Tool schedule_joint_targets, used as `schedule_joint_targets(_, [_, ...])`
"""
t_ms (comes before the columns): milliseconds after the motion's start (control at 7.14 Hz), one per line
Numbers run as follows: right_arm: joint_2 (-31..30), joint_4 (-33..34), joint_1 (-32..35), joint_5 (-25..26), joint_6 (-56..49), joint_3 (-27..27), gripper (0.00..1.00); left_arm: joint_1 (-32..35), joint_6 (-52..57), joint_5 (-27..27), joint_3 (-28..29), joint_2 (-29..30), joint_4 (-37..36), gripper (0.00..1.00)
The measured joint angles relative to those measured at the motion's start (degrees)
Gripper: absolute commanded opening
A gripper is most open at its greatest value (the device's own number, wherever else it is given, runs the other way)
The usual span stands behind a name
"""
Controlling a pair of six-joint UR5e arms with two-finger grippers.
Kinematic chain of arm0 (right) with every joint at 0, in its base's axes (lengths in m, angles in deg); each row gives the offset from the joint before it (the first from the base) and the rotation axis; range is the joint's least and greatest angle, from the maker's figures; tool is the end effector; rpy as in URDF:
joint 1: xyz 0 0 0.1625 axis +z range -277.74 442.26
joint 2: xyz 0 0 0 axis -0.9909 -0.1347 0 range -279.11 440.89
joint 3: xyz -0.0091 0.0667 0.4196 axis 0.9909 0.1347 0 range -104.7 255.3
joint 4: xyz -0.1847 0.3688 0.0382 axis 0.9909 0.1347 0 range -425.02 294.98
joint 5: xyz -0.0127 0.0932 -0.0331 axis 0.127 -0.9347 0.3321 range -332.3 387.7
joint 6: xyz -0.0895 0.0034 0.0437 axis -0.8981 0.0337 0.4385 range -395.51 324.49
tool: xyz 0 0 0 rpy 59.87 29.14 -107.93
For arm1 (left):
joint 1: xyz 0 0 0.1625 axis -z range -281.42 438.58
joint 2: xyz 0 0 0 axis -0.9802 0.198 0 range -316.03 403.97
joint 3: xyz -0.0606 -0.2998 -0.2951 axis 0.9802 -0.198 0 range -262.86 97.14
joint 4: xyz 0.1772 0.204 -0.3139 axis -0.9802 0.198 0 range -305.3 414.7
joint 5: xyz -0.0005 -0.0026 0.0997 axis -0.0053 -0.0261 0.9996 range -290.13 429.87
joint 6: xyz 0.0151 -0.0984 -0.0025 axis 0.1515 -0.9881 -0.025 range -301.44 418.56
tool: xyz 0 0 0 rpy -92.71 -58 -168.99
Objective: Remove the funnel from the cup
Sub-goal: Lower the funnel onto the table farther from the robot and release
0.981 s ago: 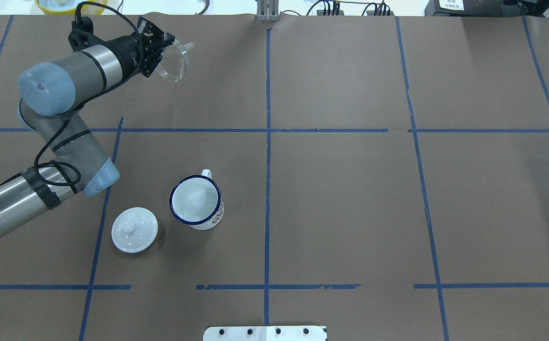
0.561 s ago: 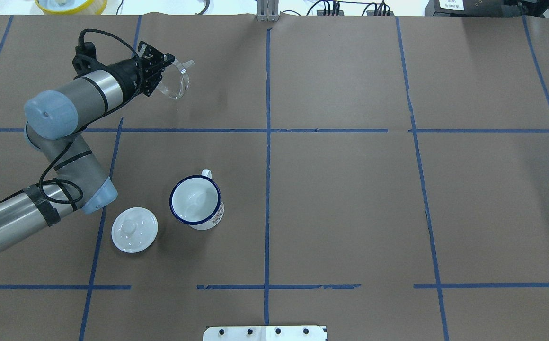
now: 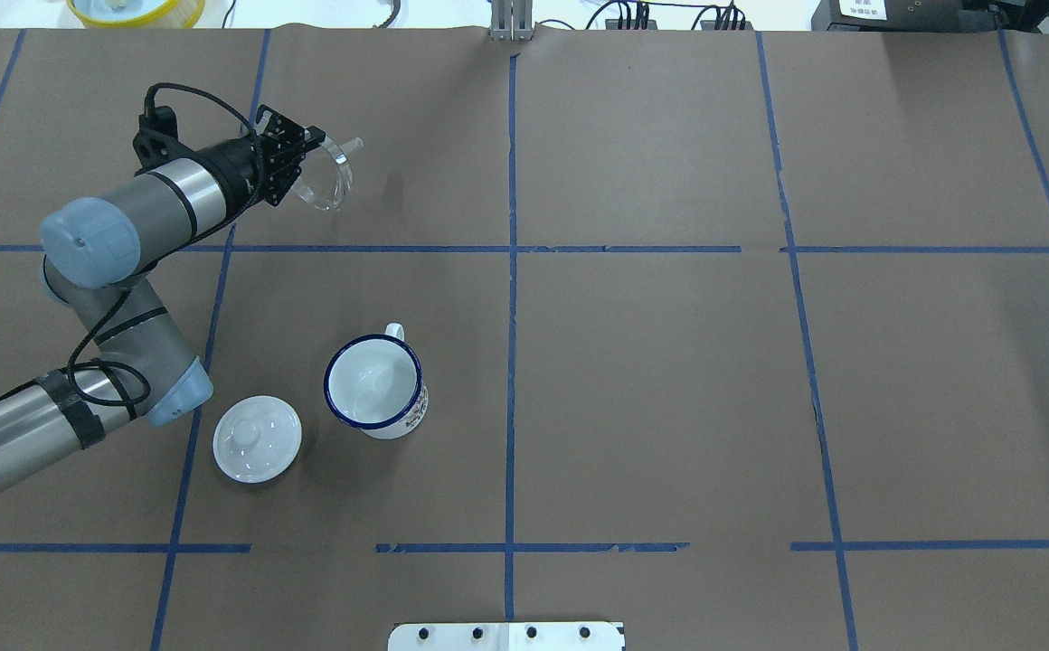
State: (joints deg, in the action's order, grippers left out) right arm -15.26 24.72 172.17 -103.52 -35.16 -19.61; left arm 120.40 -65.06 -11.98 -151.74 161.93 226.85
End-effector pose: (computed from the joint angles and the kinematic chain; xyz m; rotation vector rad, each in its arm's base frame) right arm 0.0670 -0.4452 0.6702 -0.0191 -0.7193 0.0104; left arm 0.4151 -0.5692 0.3932 0.2398 1.6544 -1.1319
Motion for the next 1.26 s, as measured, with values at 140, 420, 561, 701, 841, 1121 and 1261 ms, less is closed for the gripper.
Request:
schedule_joint_targets(140, [0.0, 0.0, 0.0, 0.0, 0.0, 0.0, 1.00, -0.2, 0.0, -0.1, 0.3, -0.2, 0.0, 0.30])
schedule_joint_targets(420, [0.0, 0.0, 0.0, 0.0, 0.0, 0.0, 1.00, -0.3, 0.0, -0.2, 0.3, -0.4, 0.0, 1.00])
schedule_joint_targets(561, [0.0, 0.0, 0.0, 0.0, 0.0, 0.0, 1.00, -0.3, 0.0, -0.2, 0.2, -0.4, 0.0, 1.00])
schedule_joint_targets(701, [0.0, 0.0, 0.0, 0.0, 0.0, 0.0, 1.00, -0.2, 0.1, -0.2, -0.1, -0.4, 0.0, 1.00])
schedule_joint_targets(841, [0.0, 0.0, 0.0, 0.0, 0.0, 0.0, 1.00, -0.2, 0.2, -0.3, -0.6, -0.4, 0.0, 1.00])
schedule_joint_targets(1121, [0.0, 0.0, 0.0, 0.0, 0.0, 0.0, 1.00, -0.1, 0.8, -3.8, -4.4, -2.5, -2.5, 1.00])
schedule_joint_targets(1261, [0.0, 0.0, 0.0, 0.0, 0.0, 0.0, 1.00, 0.1, 1.5, -9.7, -9.3, -5.8, -6.6, 1.00])
